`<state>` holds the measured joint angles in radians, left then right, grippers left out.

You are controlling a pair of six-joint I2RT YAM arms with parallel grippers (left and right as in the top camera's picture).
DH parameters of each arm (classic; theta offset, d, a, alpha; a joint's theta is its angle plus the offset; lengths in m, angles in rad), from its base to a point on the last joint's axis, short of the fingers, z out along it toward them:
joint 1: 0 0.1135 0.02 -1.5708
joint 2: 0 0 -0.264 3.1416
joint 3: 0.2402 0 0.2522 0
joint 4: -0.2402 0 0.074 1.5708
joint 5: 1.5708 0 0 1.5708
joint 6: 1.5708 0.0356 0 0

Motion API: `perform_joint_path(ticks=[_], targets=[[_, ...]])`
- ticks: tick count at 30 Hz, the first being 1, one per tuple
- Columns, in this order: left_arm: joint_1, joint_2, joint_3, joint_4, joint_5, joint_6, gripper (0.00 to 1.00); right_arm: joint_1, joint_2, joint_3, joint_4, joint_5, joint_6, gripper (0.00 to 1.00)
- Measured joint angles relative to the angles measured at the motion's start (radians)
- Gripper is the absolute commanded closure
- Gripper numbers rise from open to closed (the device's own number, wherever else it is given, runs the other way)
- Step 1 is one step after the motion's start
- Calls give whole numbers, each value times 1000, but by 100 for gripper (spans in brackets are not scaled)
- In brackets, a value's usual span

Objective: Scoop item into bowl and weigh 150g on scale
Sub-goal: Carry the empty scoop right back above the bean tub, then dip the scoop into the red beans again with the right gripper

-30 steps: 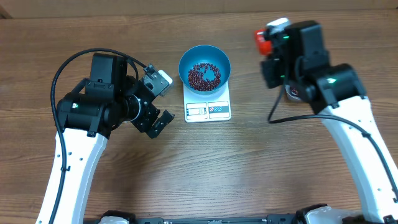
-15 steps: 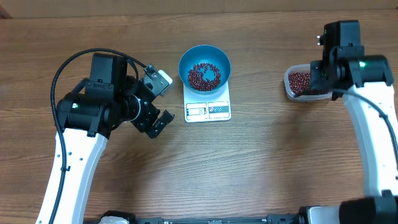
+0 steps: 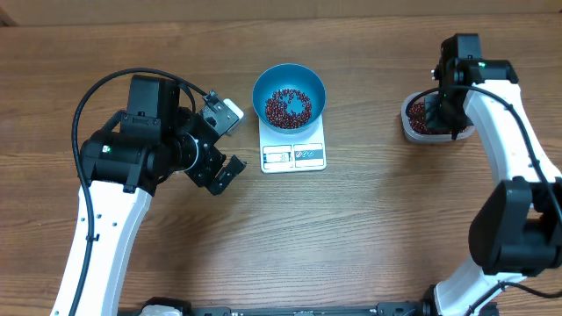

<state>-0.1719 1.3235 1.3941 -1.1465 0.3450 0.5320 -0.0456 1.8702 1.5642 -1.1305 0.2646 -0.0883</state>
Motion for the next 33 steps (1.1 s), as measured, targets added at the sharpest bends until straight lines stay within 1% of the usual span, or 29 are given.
perform_joint_path(ticks=[13,21,26,33], targets=[[0,0,0,0,0,0,0,-47,16,0,39,1,0,96],[0,0,0,0,0,0,0,-49,86,0,37,-7,2,96],[0,0,0,0,0,0,0,-52,89,0,39,-61,3,96],[0,0,0,0,0,0,1,-58,90,0,26,-186,6,96]])
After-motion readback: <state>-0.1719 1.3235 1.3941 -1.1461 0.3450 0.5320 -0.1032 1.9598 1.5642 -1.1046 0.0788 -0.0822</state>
